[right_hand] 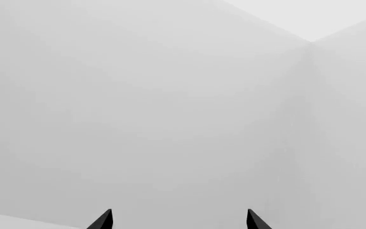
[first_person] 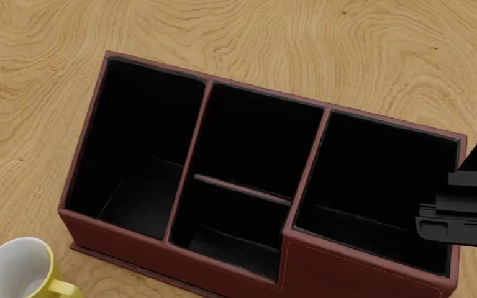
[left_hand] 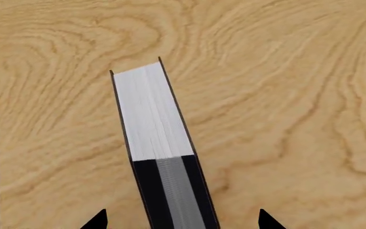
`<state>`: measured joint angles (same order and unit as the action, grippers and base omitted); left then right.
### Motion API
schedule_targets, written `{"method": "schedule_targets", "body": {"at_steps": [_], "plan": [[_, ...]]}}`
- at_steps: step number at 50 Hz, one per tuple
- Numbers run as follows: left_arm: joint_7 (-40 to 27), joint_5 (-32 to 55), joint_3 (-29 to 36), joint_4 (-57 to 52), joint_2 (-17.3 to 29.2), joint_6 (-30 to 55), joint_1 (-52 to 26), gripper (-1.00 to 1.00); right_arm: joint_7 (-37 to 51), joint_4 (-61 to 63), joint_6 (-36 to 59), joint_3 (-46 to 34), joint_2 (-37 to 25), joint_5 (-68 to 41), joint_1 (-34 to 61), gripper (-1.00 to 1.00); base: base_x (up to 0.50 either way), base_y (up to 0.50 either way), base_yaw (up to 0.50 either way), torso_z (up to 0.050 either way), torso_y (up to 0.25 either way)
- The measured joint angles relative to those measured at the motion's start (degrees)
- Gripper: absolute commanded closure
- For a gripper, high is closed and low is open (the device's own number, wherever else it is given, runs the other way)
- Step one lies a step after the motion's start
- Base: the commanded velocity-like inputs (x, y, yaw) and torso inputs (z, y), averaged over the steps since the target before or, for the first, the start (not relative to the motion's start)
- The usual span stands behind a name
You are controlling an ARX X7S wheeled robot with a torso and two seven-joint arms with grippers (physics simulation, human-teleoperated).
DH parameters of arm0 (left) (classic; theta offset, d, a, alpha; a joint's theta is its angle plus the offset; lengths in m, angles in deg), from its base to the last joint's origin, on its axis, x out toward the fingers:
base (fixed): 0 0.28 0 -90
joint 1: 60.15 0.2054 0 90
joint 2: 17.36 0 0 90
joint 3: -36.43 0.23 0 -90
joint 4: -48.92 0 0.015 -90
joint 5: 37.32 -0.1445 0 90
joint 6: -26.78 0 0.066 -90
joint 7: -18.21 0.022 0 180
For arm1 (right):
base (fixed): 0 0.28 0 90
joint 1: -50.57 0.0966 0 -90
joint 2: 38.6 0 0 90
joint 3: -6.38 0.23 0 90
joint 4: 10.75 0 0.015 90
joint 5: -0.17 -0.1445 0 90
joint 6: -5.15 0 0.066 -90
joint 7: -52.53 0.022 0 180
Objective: Pick up the book and place it in the back compartment of the caddy.
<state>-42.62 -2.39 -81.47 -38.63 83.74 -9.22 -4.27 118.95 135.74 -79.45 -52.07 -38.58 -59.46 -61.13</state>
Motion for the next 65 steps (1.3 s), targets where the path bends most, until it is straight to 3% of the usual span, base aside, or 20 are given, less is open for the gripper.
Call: {"method": "schedule_targets", "body": {"at_steps": [3, 4, 42, 65], "plan": [[0.0, -0.2, 0.1, 0.4, 0.0, -0.3, 0.1, -1.0, 0.0, 0.0, -0.1, -0.2, 0.0, 0.1, 0.1, -1.0, 0.0, 0.0, 0.0, 0.0, 0.0], [0.0, -0.2, 0.1, 0.4, 0.0, -0.4, 0.1, 1.0, 0.0, 0.0, -0.1, -0.3, 0.0, 0.1, 0.1, -1.0, 0.0, 0.0, 0.0, 0.0, 0.0], [-1.7, 0.9, 0.5, -6.6, 1.0, 1.1, 0.3, 1.0, 0.1, 0.2, -0.2, -2.3, 0.0, 0.3, 2.0, -1.0, 0.0, 0.0, 0.0, 0.0, 0.0], [-1.1, 1.8, 4.0, -17.1, 5.8, 3.5, -0.3, 1.0, 0.6, 0.4, -0.8, -4.0, 0.0, 1.0, 2.7, -1.0, 0.0, 0.0, 0.0, 0.0, 0.001]]}}
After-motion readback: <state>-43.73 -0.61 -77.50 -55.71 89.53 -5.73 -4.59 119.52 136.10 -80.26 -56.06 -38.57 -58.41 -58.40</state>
